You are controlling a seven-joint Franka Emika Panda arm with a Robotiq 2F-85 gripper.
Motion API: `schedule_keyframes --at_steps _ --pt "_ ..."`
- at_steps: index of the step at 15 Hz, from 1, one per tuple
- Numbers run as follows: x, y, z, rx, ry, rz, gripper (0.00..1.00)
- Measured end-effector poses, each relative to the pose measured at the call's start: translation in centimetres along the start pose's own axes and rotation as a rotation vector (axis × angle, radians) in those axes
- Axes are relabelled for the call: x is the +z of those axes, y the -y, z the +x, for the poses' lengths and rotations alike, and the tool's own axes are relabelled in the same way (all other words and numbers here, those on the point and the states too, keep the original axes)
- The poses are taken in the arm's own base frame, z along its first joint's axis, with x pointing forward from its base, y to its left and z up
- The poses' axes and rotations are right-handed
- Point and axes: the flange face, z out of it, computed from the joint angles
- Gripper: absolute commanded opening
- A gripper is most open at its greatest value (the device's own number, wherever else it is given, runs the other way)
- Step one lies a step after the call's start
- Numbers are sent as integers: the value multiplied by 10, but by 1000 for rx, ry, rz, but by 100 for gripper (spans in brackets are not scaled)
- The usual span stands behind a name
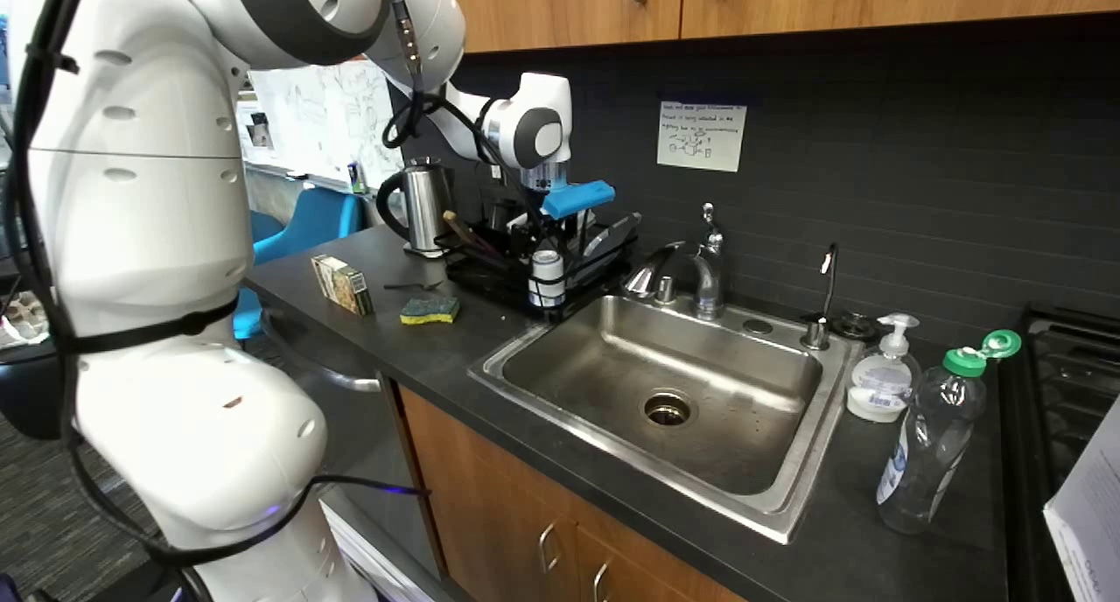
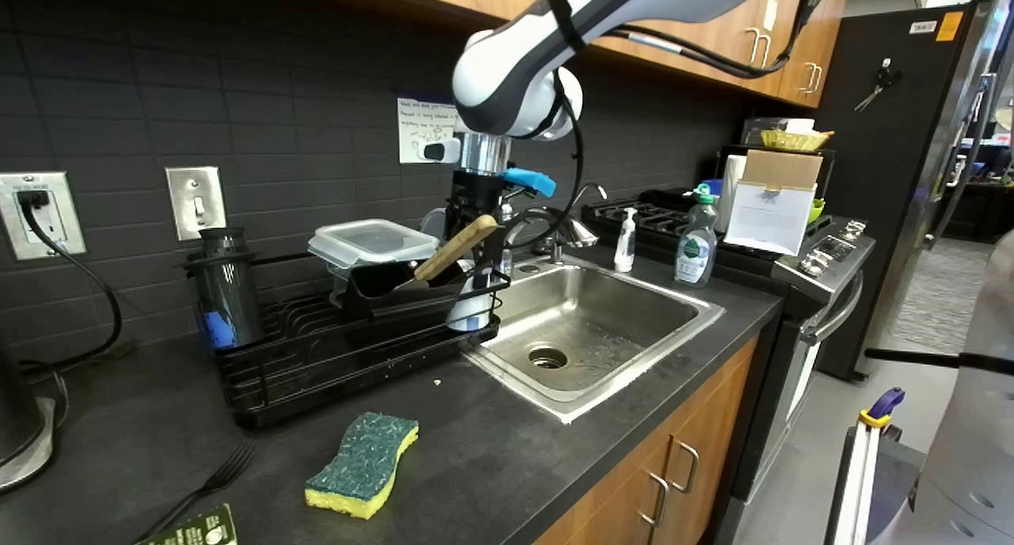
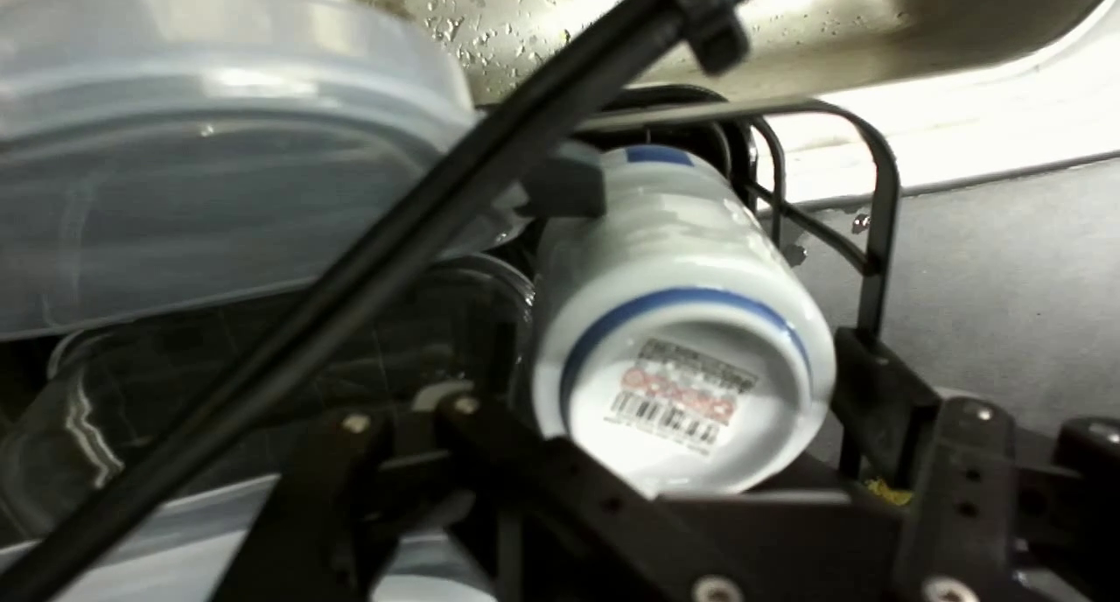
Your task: Move the white mug to the left side of the dishrack.
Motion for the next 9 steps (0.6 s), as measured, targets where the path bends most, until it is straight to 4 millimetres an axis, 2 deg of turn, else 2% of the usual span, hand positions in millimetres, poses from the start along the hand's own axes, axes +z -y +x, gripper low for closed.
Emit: schedule_keyframes --at_steps 1,3,5,9 --pt "1 0 0 -1 1 2 81" --pt "2 0 1 -3 2 2 71" --pt "2 -1 1 -4 4 2 53" --pt "2 -1 1 -5 4 1 53"
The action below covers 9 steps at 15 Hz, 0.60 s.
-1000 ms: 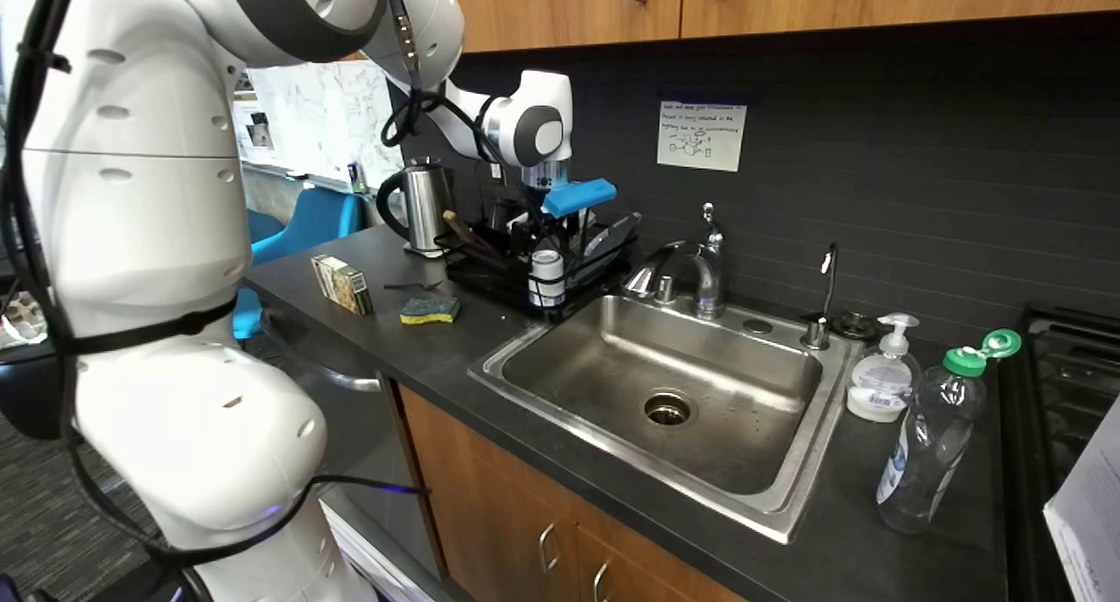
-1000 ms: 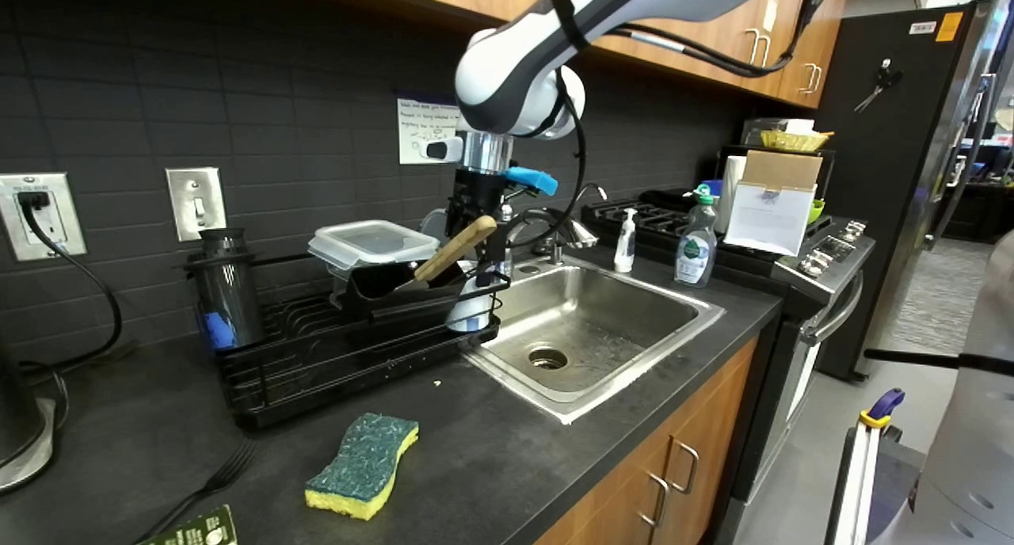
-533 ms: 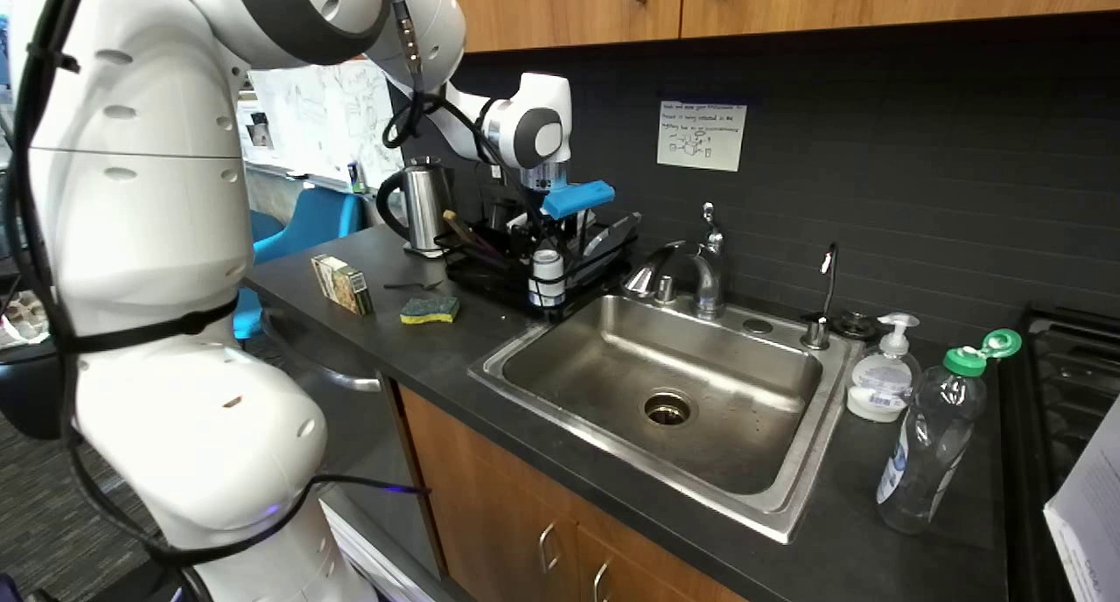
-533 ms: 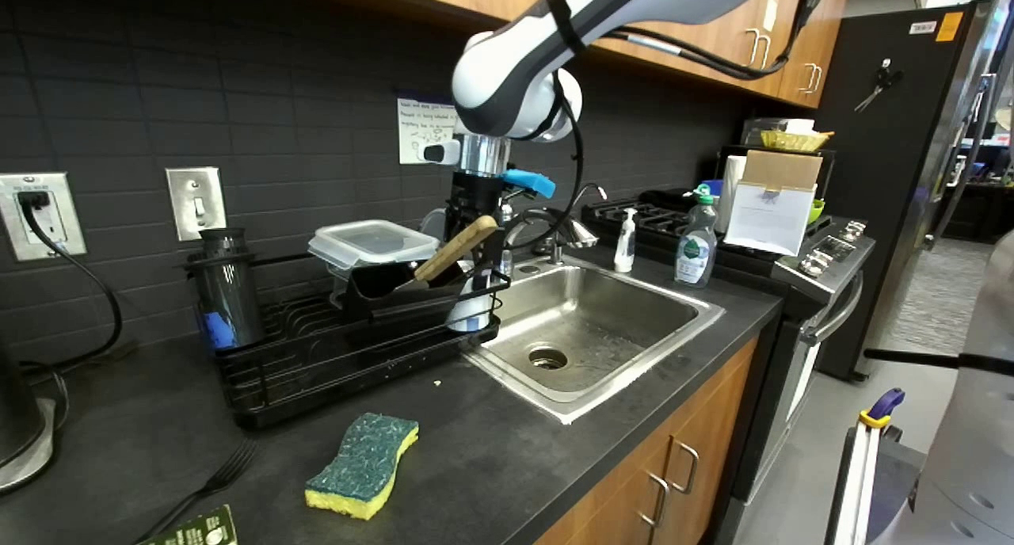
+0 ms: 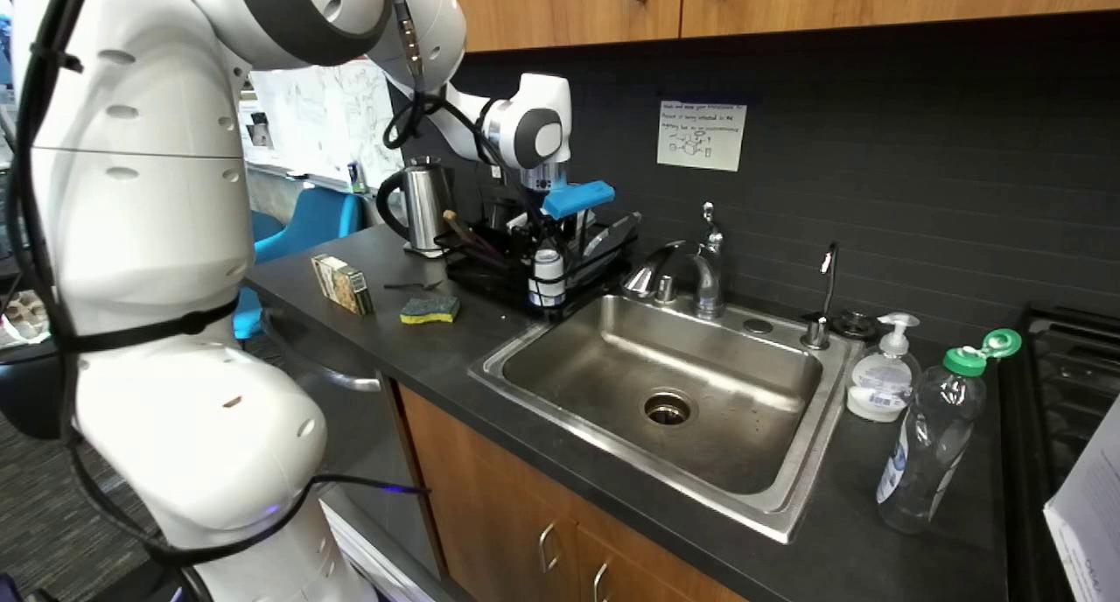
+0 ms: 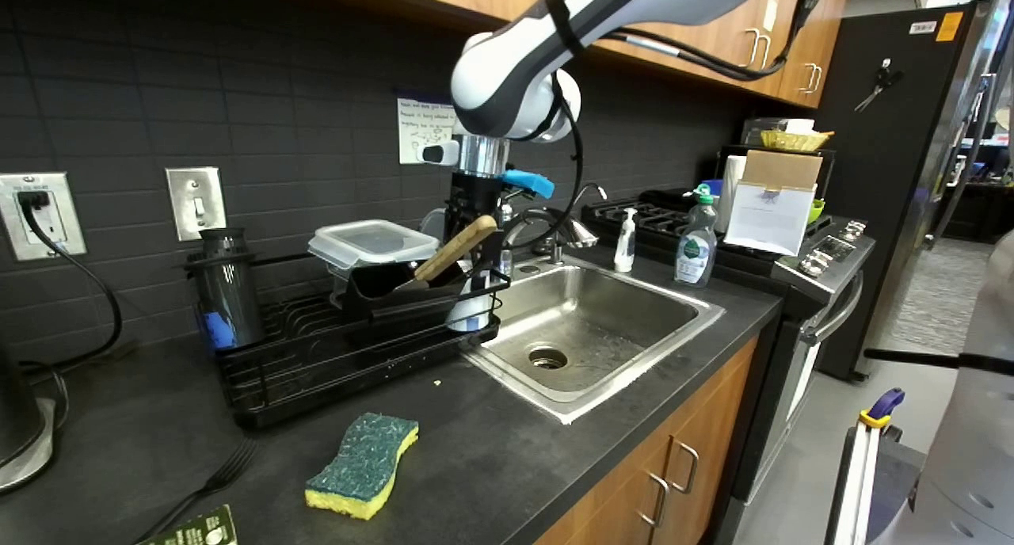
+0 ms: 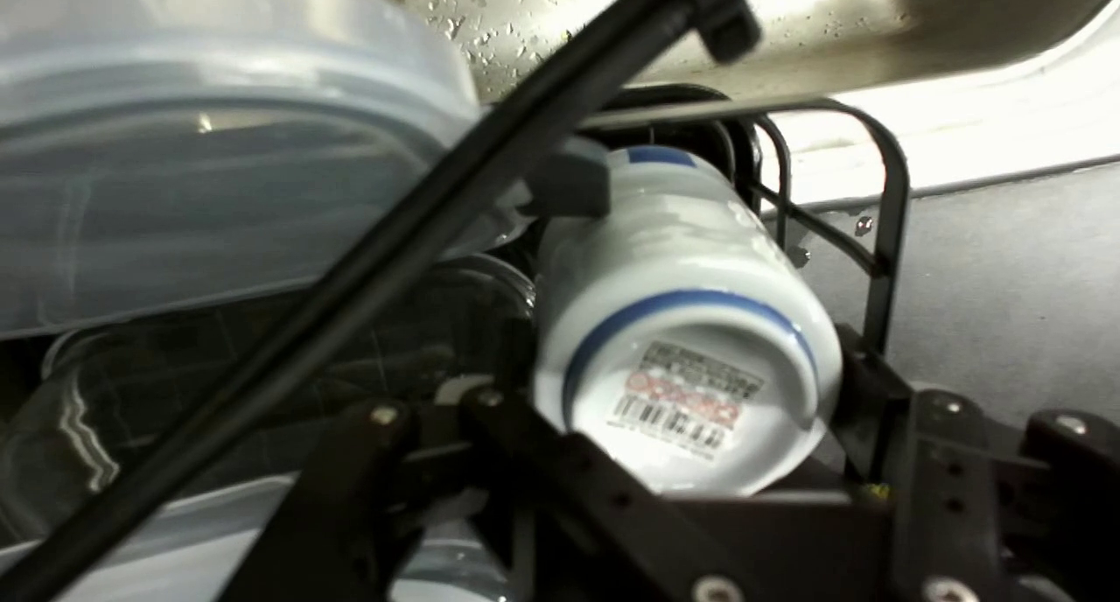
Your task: Move the white mug to the left side of the dishrack.
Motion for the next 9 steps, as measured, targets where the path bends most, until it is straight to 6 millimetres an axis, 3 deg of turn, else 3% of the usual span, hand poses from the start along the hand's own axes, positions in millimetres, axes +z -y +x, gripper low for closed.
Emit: schedule_keyframes --at_steps 9 --pt "-1 -1 0 -4 5 -4 53"
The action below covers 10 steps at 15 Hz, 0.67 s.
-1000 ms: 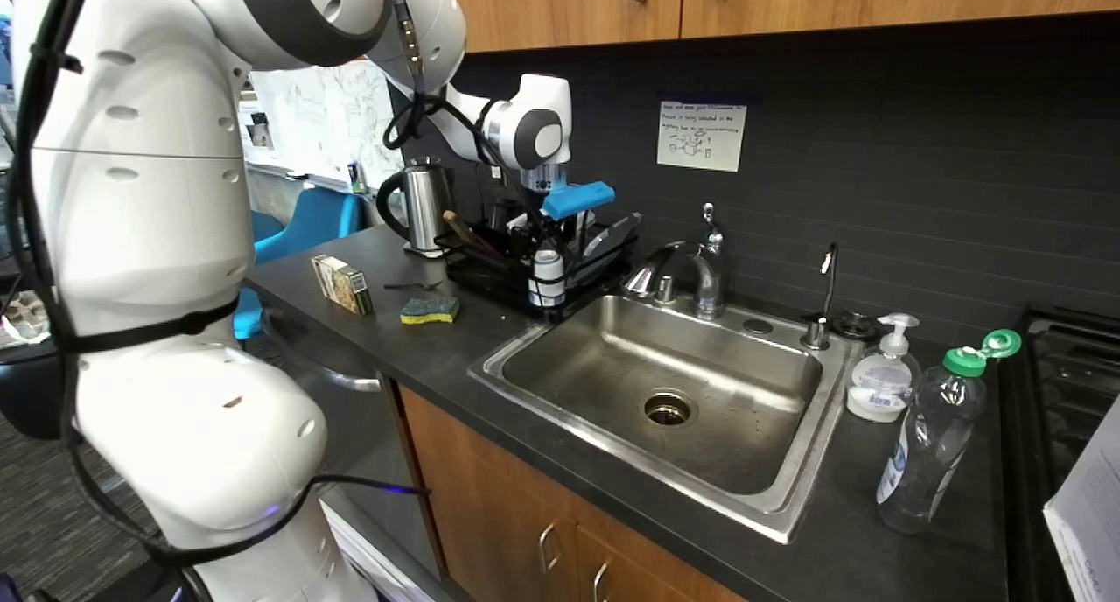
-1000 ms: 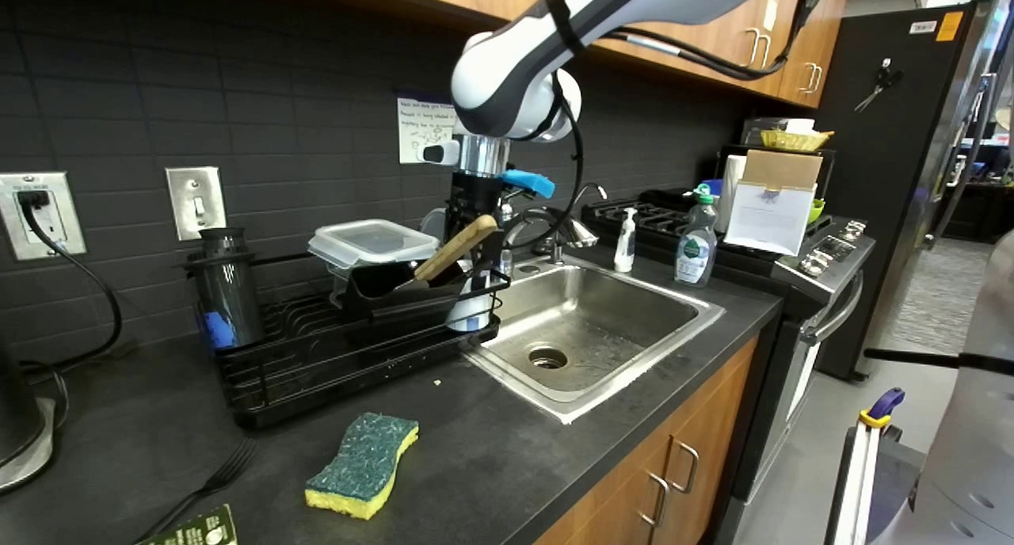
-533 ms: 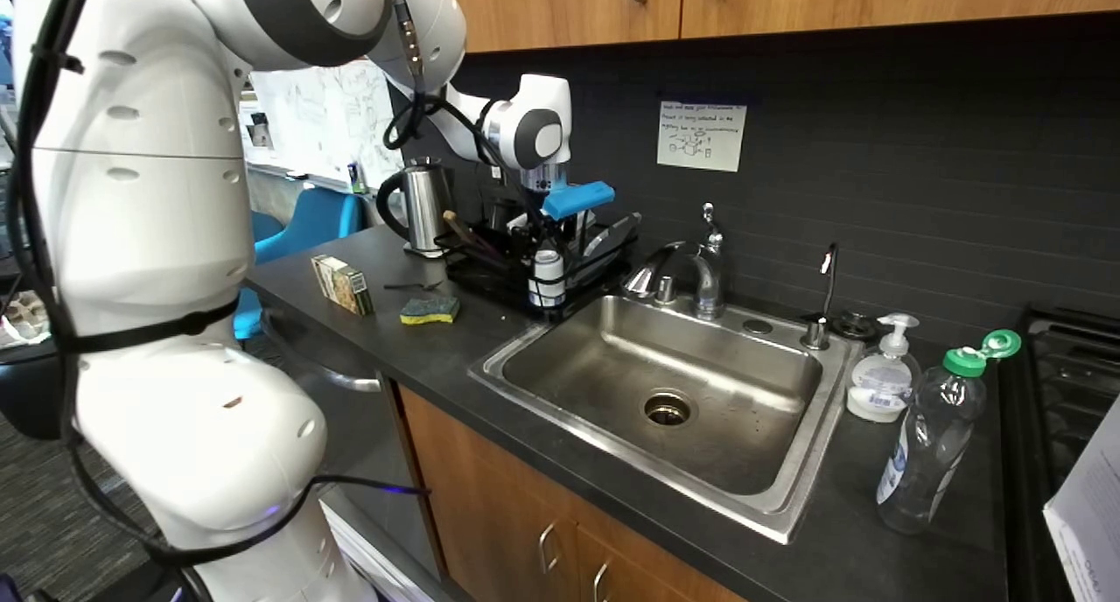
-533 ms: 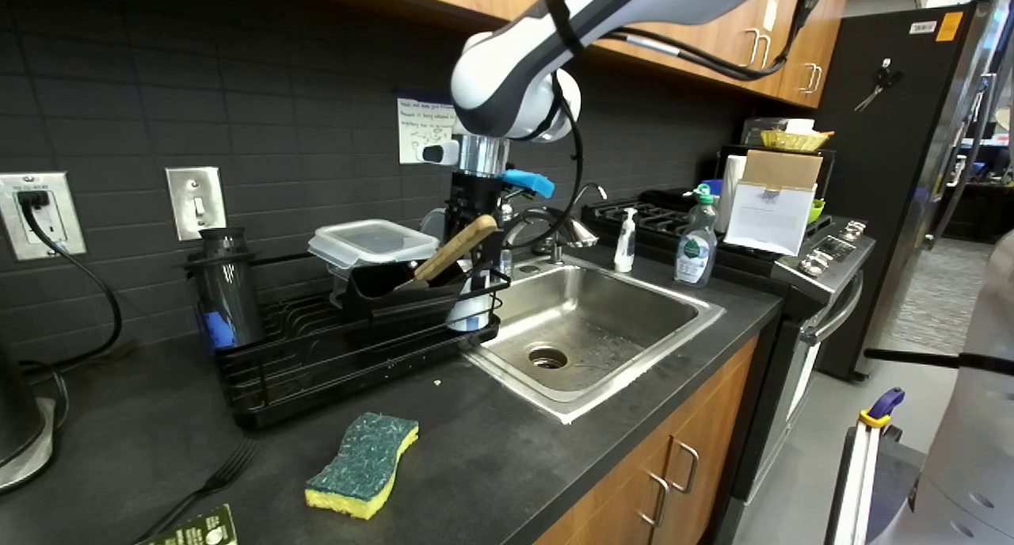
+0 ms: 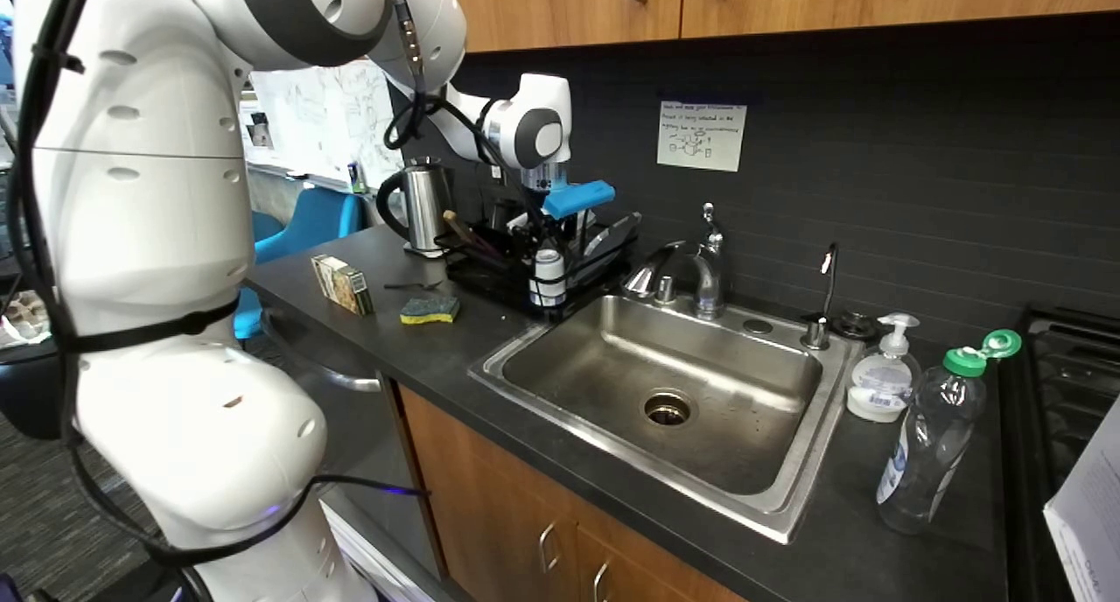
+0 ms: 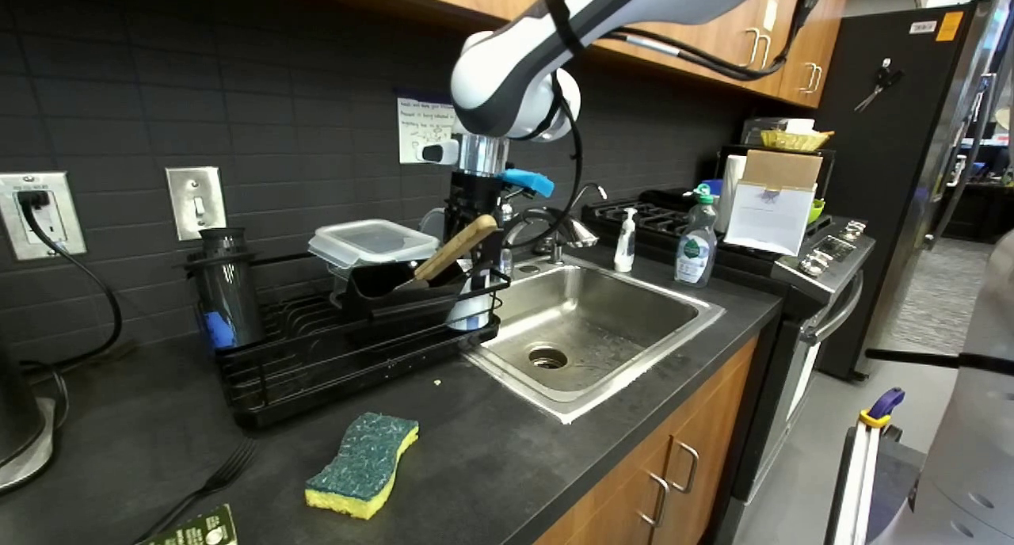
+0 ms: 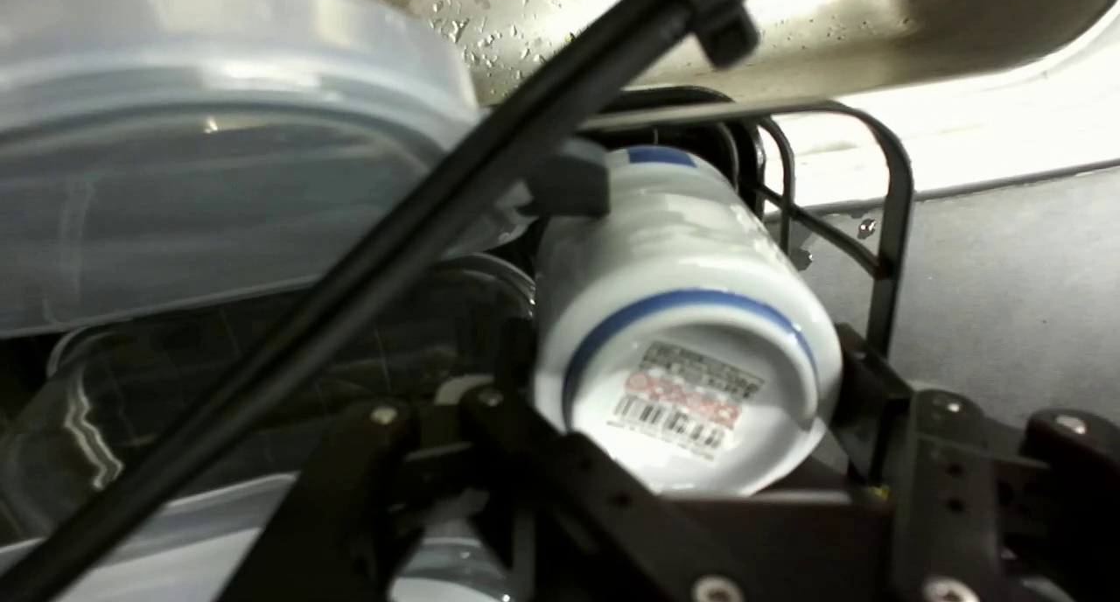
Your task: Move the white mug to the left side of the dishrack.
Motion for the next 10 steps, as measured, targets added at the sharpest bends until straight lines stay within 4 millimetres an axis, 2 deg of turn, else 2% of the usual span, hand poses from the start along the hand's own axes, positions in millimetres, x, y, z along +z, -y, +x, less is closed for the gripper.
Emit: schedule_keyframes --at_steps 10 --pt "-5 -3 2 -14 10 -15 53"
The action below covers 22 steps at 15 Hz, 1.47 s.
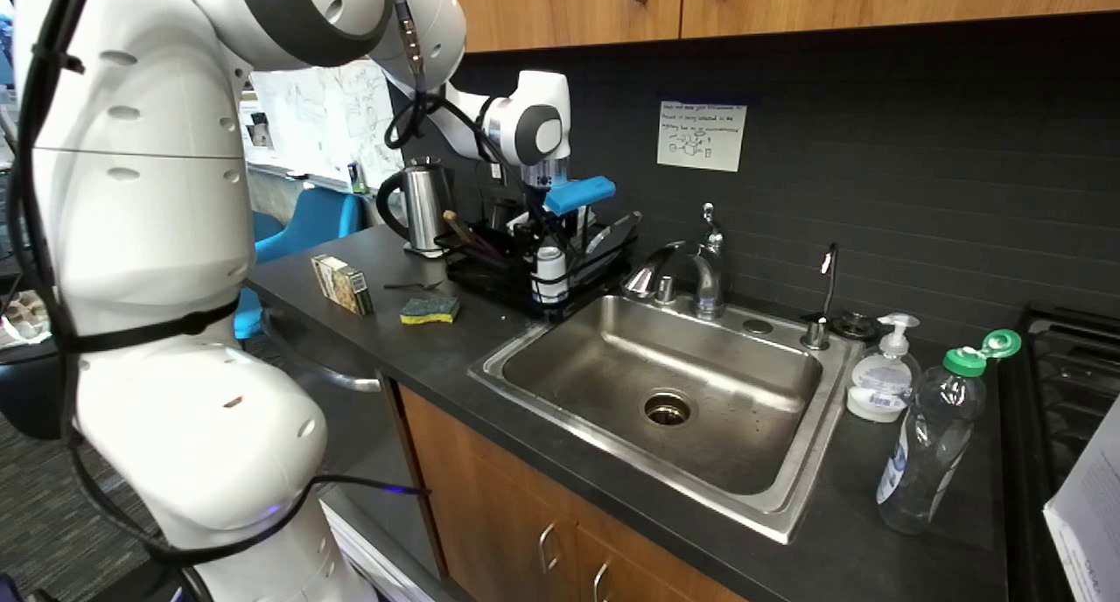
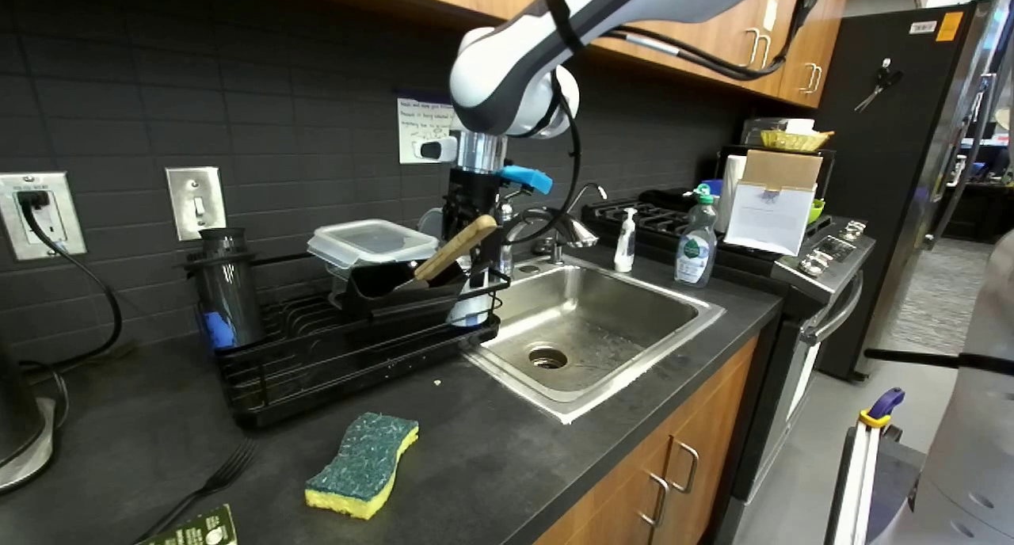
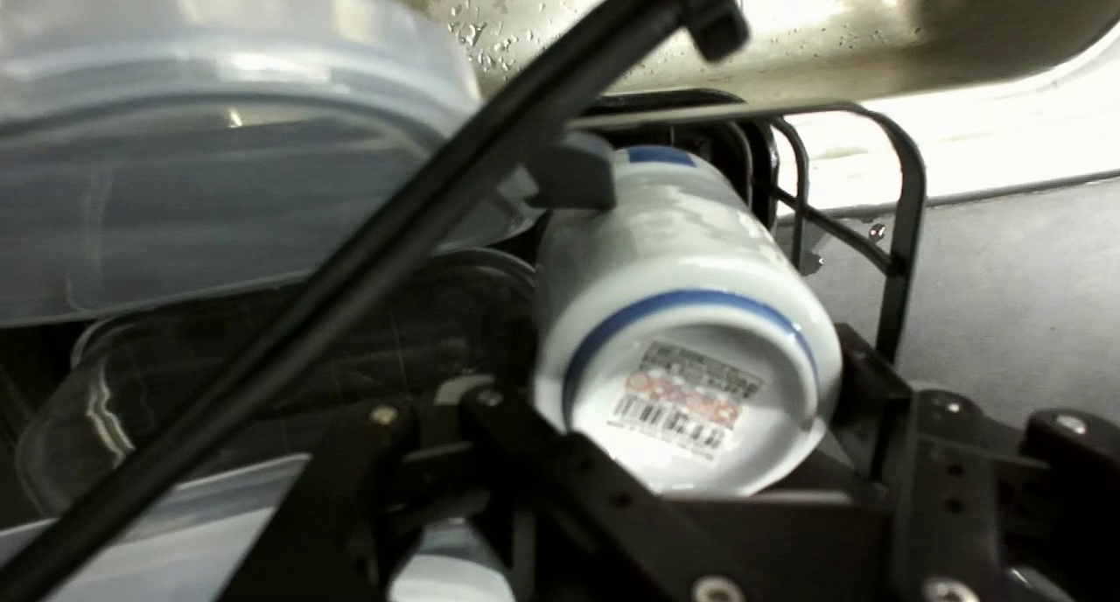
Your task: Move the white mug to the left side of the dishrack.
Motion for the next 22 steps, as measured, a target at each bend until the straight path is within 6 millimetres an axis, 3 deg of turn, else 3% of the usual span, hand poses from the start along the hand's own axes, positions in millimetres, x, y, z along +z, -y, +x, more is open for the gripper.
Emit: schedule_keyframes --at_steps 22 --pt "-20 3 18 -24 47 -58 53"
